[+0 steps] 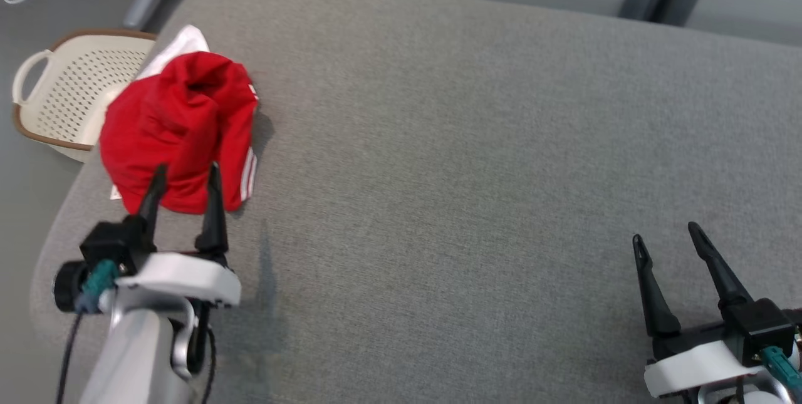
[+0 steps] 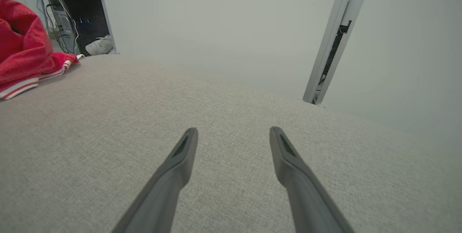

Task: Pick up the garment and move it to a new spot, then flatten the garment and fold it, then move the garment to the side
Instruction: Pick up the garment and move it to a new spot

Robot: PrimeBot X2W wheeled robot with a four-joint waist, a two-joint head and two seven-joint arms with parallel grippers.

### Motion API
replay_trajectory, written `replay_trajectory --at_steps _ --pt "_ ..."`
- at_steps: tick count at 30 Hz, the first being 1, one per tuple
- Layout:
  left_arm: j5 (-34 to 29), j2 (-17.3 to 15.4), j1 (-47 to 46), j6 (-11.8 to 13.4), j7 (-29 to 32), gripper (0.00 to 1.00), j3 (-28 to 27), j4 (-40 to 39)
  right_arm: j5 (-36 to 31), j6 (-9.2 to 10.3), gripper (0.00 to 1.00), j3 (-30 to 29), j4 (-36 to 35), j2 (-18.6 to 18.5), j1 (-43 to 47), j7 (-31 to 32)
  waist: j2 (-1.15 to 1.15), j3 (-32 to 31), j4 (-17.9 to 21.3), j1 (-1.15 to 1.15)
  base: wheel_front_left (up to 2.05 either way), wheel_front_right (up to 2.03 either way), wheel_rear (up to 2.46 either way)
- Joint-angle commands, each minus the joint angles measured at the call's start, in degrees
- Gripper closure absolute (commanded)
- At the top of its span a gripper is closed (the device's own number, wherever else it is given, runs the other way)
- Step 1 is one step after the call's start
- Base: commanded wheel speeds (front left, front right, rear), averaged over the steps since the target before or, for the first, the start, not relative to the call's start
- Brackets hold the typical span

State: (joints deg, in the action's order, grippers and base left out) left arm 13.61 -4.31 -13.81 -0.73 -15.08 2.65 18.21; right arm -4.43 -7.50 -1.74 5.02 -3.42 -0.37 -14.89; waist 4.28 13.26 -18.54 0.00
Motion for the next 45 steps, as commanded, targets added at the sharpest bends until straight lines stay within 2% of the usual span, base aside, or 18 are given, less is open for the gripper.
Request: replay_trajectory --at_steps 1,9,11,12,13,17,21,26,29,30,35,42,45 --pt "-0.05 -1.45 -3.88 -0.29 0.29 0.00 -0.83 3.20 0.23 0.02 0.00 -0.02 0.18 -0.30 -1.24 -0.22 0.00 6.52 5.45 0.00 0.00 0.00 0.00" --pt "1.66 -7.80 -20.15 1.22 4.85 0.00 -4.91 23.84 1.10 0.02 0.00 2.26 1.13 -0.59 -5.36 -0.23 0.00 11.83 11.33 0.00 0.00 0.00 0.00" --pt "2.63 -8.59 -22.05 0.62 4.77 0.01 -5.72 28.14 1.40 0.02 0.00 2.57 1.38 -0.87 -5.98 -0.23 0.00 12.10 12.52 0.00 0.00 0.00 0.00" --pt "3.25 -8.93 -22.93 0.39 4.82 0.56 -6.25 30.13 1.52 0.02 0.00 2.47 1.43 -0.99 -6.32 -0.23 0.00 12.20 13.00 0.00 0.00 0.00 0.00" --pt "3.21 -9.48 -23.60 -0.03 4.78 1.00 -6.23 31.76 1.59 0.02 0.00 2.49 1.52 -1.05 -6.62 -0.23 0.00 12.23 13.43 0.00 0.00 0.00 0.00" --pt "3.67 -10.81 -25.57 -2.15 3.10 1.00 -5.90 36.02 1.99 0.02 0.00 1.68 1.64 -1.03 -6.82 -0.23 0.00 11.72 14.04 0.00 0.00 0.00 0.00" --pt "3.43 -10.81 -26.76 -3.56 1.18 1.00 -5.06 36.43 2.07 0.02 0.00 1.00 1.95 -0.76 -5.76 -0.23 0.00 10.50 13.44 0.00 0.00 0.00 0.00" --pt "2.86 -9.10 -26.89 -5.53 0.23 1.00 -2.28 31.84 2.50 0.02 0.00 0.97 2.28 -0.20 -5.03 -0.23 0.00 8.44 12.52 0.00 0.00 0.00 0.00" --pt "4.46 -6.02 -25.67 -6.59 0.93 1.00 1.34 25.40 3.01 0.02 0.00 1.39 2.41 0.23 -4.55 -0.23 0.00 6.40 12.40 0.00 0.00 0.00 0.00" --pt "4.46 -6.02 -25.67 -6.59 0.93 1.00 1.34 25.40 3.01 0.02 0.00 1.39 2.41 0.23 -4.55 -0.23 0.00 6.40 12.40 0.00 0.00 0.00 0.00" --pt "9.06 -2.05 -23.36 -6.77 5.63 1.00 9.11 11.82 3.51 0.02 0.00 1.41 2.70 0.43 -3.81 -0.23 0.00 4.02 13.95 0.00 0.00 0.00 0.00" --pt "18.61 0.56 -18.28 -6.78 13.50 1.00 19.15 -11.05 5.68 0.02 0.00 1.37 3.08 0.47 -2.56 -0.23 0.00 1.45 18.94 0.00 0.00 0.00 0.00" --pt "24.46 1.09 -16.11 -5.04 15.59 1.00 21.92 -19.83 6.59 0.02 0.00 1.46 3.16 0.49 -2.15 -0.23 0.00 0.81 21.65 0.00 0.00 0.00 0.00"
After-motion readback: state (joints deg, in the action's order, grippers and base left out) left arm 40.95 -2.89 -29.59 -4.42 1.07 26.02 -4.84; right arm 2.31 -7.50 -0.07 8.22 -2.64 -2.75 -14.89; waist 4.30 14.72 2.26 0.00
